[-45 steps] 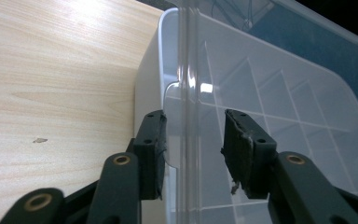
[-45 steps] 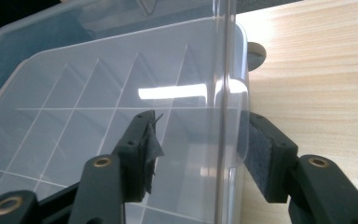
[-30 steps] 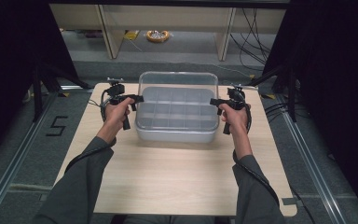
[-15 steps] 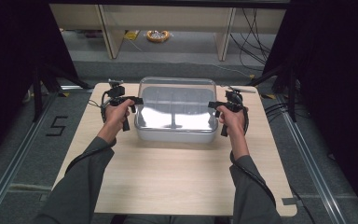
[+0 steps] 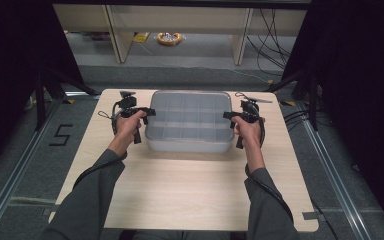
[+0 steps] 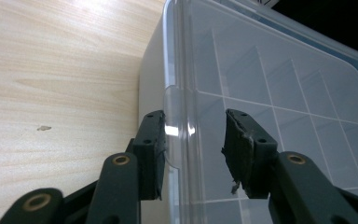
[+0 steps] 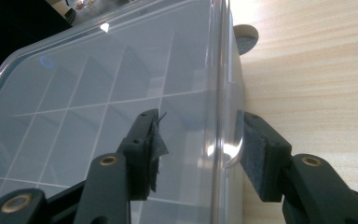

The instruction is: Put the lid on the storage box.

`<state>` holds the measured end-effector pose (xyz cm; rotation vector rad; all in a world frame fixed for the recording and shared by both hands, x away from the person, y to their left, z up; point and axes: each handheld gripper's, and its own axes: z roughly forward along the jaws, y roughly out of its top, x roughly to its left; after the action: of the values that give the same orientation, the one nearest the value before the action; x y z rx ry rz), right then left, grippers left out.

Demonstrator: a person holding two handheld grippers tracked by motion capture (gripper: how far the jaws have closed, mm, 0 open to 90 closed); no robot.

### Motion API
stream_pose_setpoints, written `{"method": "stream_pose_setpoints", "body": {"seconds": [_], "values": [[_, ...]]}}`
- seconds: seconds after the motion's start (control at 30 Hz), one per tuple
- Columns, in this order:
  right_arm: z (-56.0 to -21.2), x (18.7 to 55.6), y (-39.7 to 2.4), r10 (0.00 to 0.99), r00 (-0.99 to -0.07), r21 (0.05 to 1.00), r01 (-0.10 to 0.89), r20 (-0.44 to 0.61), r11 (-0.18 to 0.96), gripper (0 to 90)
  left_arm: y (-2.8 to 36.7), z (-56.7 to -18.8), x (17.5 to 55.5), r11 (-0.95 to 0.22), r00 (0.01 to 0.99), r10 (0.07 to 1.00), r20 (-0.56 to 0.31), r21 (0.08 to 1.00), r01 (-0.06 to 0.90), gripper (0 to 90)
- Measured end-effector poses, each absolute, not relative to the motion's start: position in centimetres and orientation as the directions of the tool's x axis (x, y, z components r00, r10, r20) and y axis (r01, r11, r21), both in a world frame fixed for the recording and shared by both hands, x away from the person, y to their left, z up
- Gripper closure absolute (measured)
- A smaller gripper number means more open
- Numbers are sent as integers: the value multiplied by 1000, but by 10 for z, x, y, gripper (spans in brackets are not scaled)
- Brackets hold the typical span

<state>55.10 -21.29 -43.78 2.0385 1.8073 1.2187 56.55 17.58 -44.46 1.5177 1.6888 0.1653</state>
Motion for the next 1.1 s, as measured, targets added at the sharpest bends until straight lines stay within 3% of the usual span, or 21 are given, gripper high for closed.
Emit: {"method": "stream_pose_setpoints", "body": {"seconds": [0.3,0.43,0.57,0.6,0.77,0.8,0.83,0.87,0.97,1.07,1.1], "values": [[-443,553,-211,903,-83,614,759,422,-217,492,179,-450,566,258,99,863,-495,601,756,566],[-444,552,-208,885,-50,596,757,462,-268,491,179,-450,564,250,108,864,-491,607,755,562],[-447,554,-212,894,-89,622,748,438,-230,487,179,-450,562,241,116,866,-486,609,755,553],[-443,553,-206,880,-44,583,765,473,-275,477,178,-450,562,238,118,867,-485,609,756,546],[-442,554,-209,885,-72,612,747,461,-258,415,178,-448,560,254,114,850,-514,591,765,395],[-441,555,-216,901,-142,664,724,409,-187,393,179,-443,558,247,124,855,-503,607,756,380],[-438,552,-214,891,-105,634,739,442,-228,385,180,-440,557,239,133,858,-497,614,752,370],[-438,553,-219,904,-150,677,713,401,-183,383,182,-438,556,243,135,855,-501,616,749,349],[-427,546,-219,888,-136,659,721,439,-216,355,183,-433,551,251,144,843,-518,617,746,299],[-423,541,-222,894,-168,687,702,416,-188,346,185,-426,541,220,188,840,-510,635,740,280],[-420,537,-226,902,-217,731,668,372,-140,333,186,-422,533,206,211,838,-503,650,731,277]]}}
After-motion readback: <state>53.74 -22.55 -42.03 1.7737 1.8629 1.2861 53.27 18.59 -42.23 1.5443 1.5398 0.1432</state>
